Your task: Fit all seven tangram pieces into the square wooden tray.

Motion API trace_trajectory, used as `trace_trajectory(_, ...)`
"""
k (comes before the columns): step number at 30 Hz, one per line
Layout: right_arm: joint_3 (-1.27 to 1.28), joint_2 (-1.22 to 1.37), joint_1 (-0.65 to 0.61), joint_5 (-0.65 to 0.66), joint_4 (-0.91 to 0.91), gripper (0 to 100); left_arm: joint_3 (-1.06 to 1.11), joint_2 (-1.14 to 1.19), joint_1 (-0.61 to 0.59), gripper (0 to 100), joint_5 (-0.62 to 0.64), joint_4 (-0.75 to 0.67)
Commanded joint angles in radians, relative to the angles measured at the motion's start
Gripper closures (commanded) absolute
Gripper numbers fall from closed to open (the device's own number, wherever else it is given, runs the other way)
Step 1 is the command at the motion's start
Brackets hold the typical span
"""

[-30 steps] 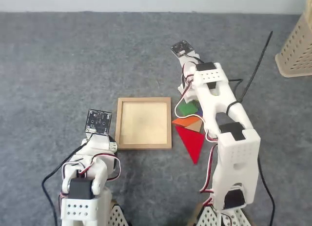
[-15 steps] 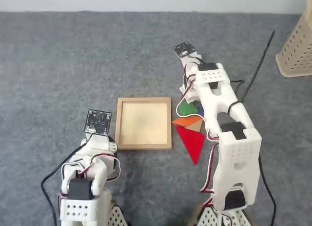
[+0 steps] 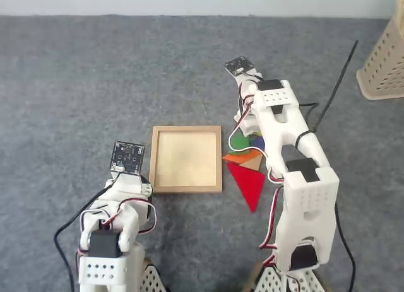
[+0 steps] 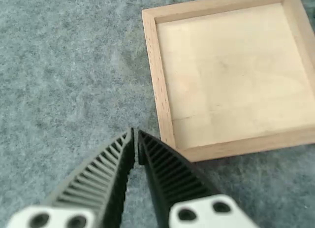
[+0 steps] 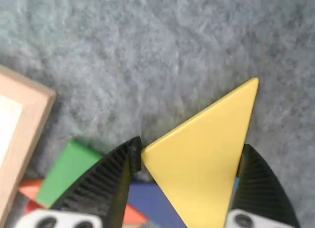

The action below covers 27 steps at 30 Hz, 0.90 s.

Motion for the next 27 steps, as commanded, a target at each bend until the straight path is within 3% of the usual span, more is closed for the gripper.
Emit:
trace_trajectory(1, 0.051, -0.133, -0.004, -0.009, -0.012, 74.2, -0.005, -0.003, -0.005, 99, 0.009, 0.005)
trace_trajectory(9, 0.247, -0.338, -0.076, -0.005, -0.065, 74.2, -0.005, -0.003, -0.005, 99, 0.009, 0.005)
trace_trajectory(14, 0.318, -0.458, -0.188, 0.005, -0.067, 74.2, -0.005, -0.003, -0.005, 99, 0.009, 0.005)
trace_trajectory(20, 0.318, -0.467, -0.387, 0.077, -0.088, 74.2, -0.005, -0.003, -0.005, 99, 0.009, 0.005)
trace_trajectory(27, 0.315, -0.403, -0.455, 0.1, -0.216, 74.2, -0.005, -0.003, -0.005, 99, 0.009, 0.005)
